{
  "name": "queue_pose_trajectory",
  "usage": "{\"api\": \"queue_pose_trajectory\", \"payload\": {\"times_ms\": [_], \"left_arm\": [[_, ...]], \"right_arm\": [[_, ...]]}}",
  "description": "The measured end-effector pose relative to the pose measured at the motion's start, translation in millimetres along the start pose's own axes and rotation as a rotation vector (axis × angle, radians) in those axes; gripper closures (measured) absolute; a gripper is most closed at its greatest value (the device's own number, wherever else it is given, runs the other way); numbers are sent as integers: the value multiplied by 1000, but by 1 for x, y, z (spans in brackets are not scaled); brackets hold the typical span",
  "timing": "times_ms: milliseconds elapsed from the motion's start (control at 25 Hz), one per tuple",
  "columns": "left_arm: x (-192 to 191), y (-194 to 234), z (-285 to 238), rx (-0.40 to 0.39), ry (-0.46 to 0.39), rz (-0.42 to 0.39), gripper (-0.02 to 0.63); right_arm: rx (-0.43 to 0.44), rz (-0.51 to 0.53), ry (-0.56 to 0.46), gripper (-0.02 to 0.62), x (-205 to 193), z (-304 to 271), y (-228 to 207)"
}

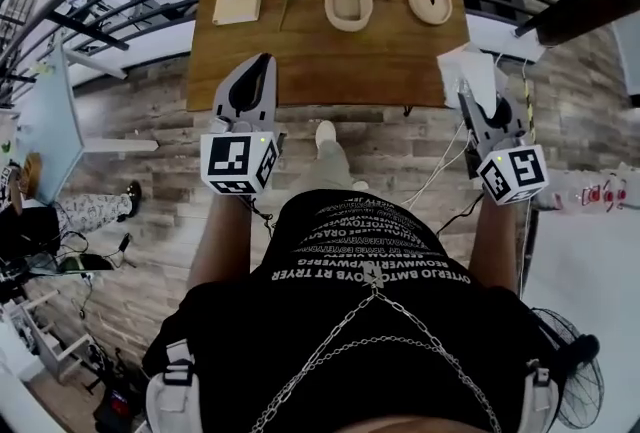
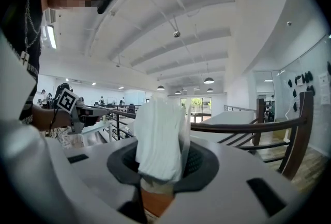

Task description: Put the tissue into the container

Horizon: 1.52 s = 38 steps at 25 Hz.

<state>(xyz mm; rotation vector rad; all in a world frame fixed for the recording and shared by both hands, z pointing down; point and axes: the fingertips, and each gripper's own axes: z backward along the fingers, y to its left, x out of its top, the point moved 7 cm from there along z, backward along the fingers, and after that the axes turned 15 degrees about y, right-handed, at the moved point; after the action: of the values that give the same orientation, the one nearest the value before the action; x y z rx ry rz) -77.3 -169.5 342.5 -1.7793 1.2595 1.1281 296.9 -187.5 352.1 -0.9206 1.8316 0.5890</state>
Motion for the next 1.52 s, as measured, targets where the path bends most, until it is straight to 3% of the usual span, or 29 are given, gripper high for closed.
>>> {"api": "queue_pose_trajectory", "payload": {"times_ms": [240, 560, 1040, 1280, 1520], "left_arm": [[10, 36, -50, 11, 30, 1, 568], [31, 104, -113, 9, 67, -37, 568], [69, 146, -180, -33, -41, -131, 568], [67, 142, -204, -100, -26, -117, 568], [68, 132, -222, -126, 9, -143, 568]], "right_arm": [[-4, -11, 25, 476, 22, -54, -27], [4, 3, 6, 476, 76, -140, -28], [-92, 30, 21, 475, 113, -192, -33], [-179, 3, 64, 476, 95, -196, -60], [-167, -98, 168, 476, 39, -229, -90]]}}
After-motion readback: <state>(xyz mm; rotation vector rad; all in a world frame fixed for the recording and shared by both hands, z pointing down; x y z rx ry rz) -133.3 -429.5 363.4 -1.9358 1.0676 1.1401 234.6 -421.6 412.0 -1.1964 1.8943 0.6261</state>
